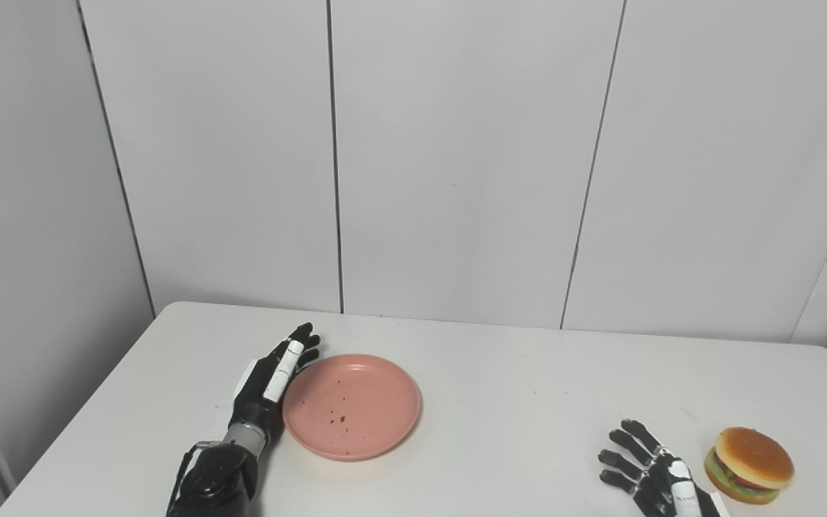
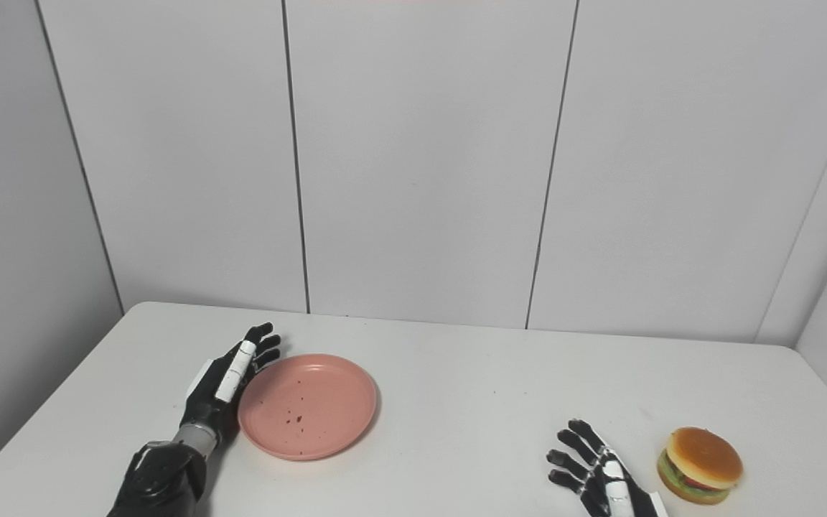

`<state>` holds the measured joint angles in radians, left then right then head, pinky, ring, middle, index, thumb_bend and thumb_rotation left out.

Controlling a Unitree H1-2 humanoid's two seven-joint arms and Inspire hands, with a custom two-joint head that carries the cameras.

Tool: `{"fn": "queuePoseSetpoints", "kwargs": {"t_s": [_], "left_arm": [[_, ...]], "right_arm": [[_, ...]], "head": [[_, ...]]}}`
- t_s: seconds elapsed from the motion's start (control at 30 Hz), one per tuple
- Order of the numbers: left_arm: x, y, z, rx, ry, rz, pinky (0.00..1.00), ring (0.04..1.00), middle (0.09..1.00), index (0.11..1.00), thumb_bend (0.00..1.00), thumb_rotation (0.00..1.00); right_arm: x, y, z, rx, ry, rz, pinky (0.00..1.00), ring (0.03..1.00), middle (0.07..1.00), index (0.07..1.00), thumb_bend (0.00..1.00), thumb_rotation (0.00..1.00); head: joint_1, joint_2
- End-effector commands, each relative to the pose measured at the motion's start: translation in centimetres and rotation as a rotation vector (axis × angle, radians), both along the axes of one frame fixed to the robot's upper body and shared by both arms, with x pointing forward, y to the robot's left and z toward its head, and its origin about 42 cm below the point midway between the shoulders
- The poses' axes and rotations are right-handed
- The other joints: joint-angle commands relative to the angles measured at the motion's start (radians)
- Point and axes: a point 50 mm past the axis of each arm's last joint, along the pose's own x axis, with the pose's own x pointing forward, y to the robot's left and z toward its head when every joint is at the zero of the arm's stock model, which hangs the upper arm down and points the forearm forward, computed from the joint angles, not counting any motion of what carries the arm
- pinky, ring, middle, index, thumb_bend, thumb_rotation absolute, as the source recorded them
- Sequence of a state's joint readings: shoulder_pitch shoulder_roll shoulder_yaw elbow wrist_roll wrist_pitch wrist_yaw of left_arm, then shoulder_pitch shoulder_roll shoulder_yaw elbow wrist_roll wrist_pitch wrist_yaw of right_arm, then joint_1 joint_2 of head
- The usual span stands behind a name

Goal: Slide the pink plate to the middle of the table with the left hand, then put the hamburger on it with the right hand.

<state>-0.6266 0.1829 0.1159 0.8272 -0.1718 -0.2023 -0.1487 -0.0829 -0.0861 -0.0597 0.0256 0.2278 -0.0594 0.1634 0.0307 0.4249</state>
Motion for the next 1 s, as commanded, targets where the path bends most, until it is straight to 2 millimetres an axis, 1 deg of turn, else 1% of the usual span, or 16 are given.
{"fn": "queuePoseSetpoints", "kwargs": {"t_s": [0.0,0.03,0.1,0.2,0.33,0.47,0.53,0.63,0.67,0.7,0.73,0.97], "left_arm": [[0.8,-1.1,2.2,0.016,-0.056,-0.024,0.9,0.906,0.897,0.874,0.89,0.82],[0.7,-1.4,2.2,0.023,-0.053,-0.026,0.9,0.899,0.894,0.869,0.89,0.83],[0.5,-2.0,2.1,0.034,-0.05,-0.032,0.88,0.89,0.888,0.862,0.88,0.84],[0.1,-3.0,2.0,0.042,-0.042,-0.044,0.89,0.889,0.886,0.859,0.87,0.85],[-0.1,-3.7,2.1,0.04,-0.036,-0.056,0.91,0.895,0.887,0.856,0.87,0.85],[-0.2,-4.8,2.6,0.039,-0.034,-0.057,0.92,0.893,0.885,0.85,0.87,0.86],[-0.3,-5.3,2.9,0.048,-0.033,-0.045,0.94,0.877,0.863,0.833,0.87,0.86],[-0.4,-5.8,3.3,0.063,-0.029,-0.027,0.95,0.87,0.85,0.824,0.88,0.87],[-0.5,-6.1,3.4,0.066,-0.027,-0.026,0.96,0.869,0.849,0.823,0.88,0.87],[-0.6,-6.3,3.5,0.068,-0.026,-0.025,0.96,0.871,0.849,0.825,0.88,0.88],[-0.7,-6.6,3.6,0.068,-0.023,-0.026,0.96,0.872,0.849,0.826,0.88,0.88],[-1.3,-7.9,4.1,0.064,-0.016,-0.04,0.92,0.87,0.845,0.816,0.87,0.89]], "right_arm": [[-1.8,0.8,-2.4,0.029,0.097,0.0,0.74,0.772,0.841,0.844,0.78,0.96],[-1.8,0.9,-2.3,0.03,0.098,0.0,0.74,0.771,0.84,0.844,0.78,0.96],[-1.9,1.1,-2.0,0.031,0.098,-0.001,0.74,0.771,0.841,0.844,0.78,0.96],[-2.0,1.4,-1.6,0.033,0.099,-0.001,0.74,0.766,0.837,0.842,0.79,0.96],[-2.0,1.9,-1.2,0.021,0.097,-0.003,0.74,0.768,0.839,0.841,0.8,0.96],[-2.0,2.5,-0.6,0.02,0.097,0.003,0.74,0.773,0.842,0.841,0.81,0.96],[-2.1,2.8,-0.3,0.019,0.099,0.001,0.74,0.772,0.843,0.839,0.82,0.96],[-2.2,3.1,0.1,0.023,0.101,0.001,0.74,0.776,0.844,0.839,0.81,0.97],[-2.2,3.2,0.3,0.027,0.099,0.003,0.74,0.777,0.844,0.839,0.81,0.97],[-2.3,3.3,0.5,0.029,0.098,0.004,0.75,0.777,0.843,0.84,0.79,0.97],[-2.4,3.5,0.7,0.031,0.098,0.005,0.75,0.778,0.843,0.841,0.79,0.97],[-2.5,4.2,1.6,0.032,0.095,0.008,0.75,0.774,0.841,0.836,0.79,0.98]], "head": [[-0.008,0.011],[-0.008,0.011],[-0.02,0.023],[-0.033,0.034],[-0.051,0.049],[-0.077,0.073],[-0.086,0.085],[-0.095,0.099],[-0.104,0.111],[-0.106,0.113],[-0.117,0.123],[-0.149,0.15]]}}
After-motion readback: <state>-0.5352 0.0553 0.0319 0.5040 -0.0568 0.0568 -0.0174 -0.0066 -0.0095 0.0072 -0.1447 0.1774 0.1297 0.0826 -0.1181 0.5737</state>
